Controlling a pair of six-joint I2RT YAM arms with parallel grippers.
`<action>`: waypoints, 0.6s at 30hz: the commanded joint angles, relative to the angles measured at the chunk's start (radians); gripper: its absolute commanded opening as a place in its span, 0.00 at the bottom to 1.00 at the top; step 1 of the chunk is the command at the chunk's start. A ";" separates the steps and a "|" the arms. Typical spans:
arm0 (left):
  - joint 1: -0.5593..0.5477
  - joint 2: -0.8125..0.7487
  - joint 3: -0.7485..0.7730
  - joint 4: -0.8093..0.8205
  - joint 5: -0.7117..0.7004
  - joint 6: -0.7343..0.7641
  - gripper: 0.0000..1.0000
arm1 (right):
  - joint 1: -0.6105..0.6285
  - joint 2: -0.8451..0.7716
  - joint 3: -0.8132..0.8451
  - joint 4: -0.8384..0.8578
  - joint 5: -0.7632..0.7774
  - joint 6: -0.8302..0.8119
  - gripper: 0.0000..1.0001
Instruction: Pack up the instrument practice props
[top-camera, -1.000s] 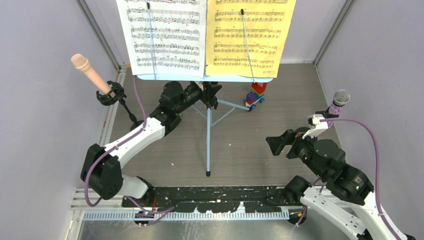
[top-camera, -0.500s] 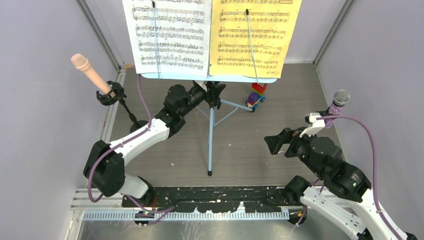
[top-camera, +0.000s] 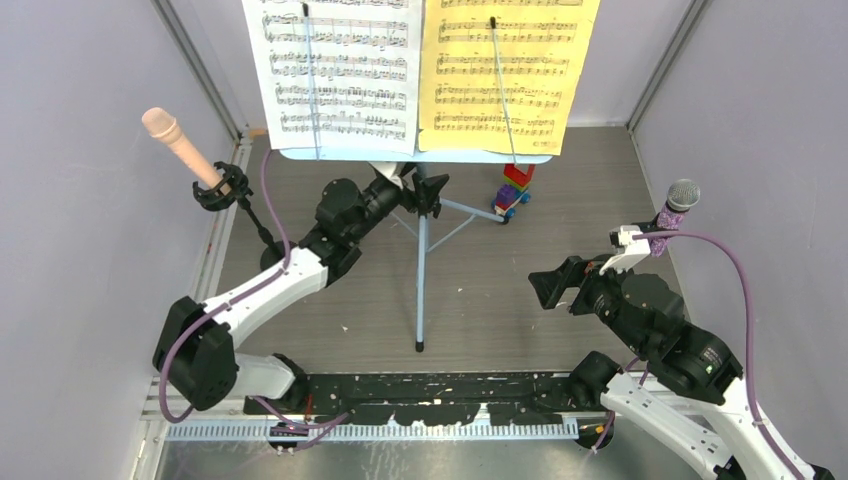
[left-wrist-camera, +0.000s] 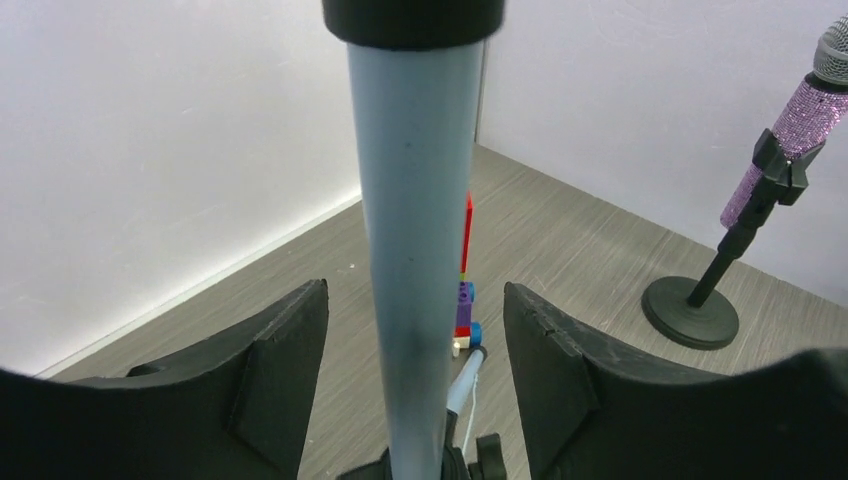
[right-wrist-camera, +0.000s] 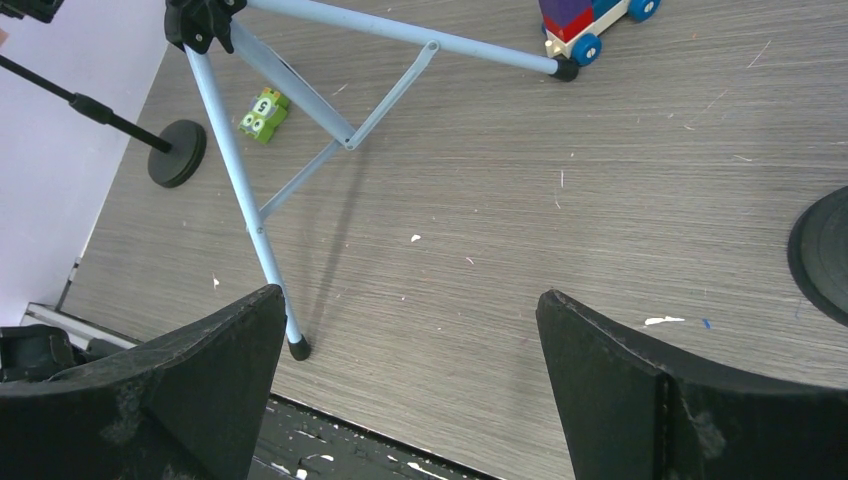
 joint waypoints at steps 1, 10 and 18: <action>-0.005 -0.093 -0.045 0.047 -0.010 0.004 0.67 | 0.003 -0.011 0.020 0.034 0.001 -0.006 1.00; -0.004 -0.241 -0.190 0.005 0.013 -0.016 0.70 | 0.004 -0.025 0.048 0.035 0.024 -0.013 1.00; -0.008 -0.319 -0.271 -0.043 0.046 -0.020 0.72 | 0.004 -0.028 0.053 0.029 0.033 -0.023 1.00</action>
